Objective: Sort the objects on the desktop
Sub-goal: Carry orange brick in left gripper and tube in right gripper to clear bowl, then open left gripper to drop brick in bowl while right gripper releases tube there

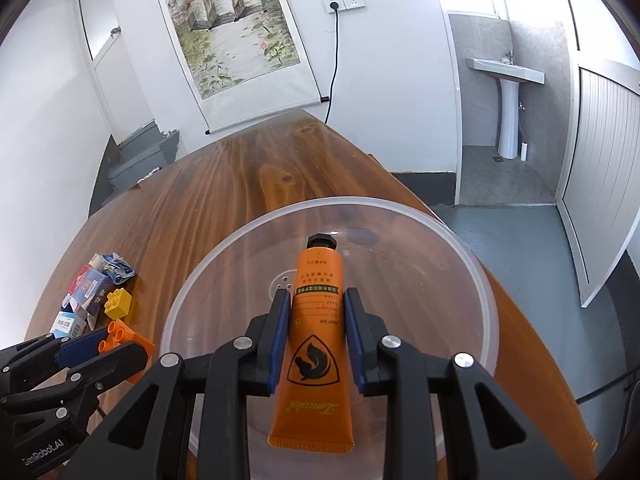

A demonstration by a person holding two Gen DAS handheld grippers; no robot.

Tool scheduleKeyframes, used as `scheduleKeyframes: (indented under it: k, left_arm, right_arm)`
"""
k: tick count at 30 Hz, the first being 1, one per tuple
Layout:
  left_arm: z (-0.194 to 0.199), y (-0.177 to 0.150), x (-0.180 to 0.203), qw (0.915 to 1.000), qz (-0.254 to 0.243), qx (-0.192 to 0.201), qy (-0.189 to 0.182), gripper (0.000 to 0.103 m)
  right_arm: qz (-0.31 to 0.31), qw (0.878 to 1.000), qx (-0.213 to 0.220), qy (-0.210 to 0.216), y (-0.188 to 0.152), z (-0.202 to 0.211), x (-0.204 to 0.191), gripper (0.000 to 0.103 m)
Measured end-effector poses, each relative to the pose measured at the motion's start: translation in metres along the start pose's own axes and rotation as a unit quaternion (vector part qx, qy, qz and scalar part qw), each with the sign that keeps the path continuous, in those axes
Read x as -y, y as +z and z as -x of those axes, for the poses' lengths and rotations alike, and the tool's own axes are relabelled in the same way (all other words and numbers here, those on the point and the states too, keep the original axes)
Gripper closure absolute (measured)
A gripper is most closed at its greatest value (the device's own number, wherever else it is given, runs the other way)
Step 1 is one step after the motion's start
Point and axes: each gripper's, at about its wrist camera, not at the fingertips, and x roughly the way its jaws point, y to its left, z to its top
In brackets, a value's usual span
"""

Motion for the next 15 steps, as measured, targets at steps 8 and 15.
scheduleKeyframes:
  k: [8,15]
  left_arm:
    - [-0.024,0.011,0.017,0.9997,-0.014,-0.016,-0.013,0.066]
    - [-0.028,0.011,0.013,0.9998,0.004,-0.014,-0.013,0.029]
  right_arm:
    - [-0.022,1.0,-0.009,-0.008,0.0,-0.005,0.021,0.073]
    - [-0.039,0.999,0.004,-0.016,0.001,-0.001,0.034,0.047]
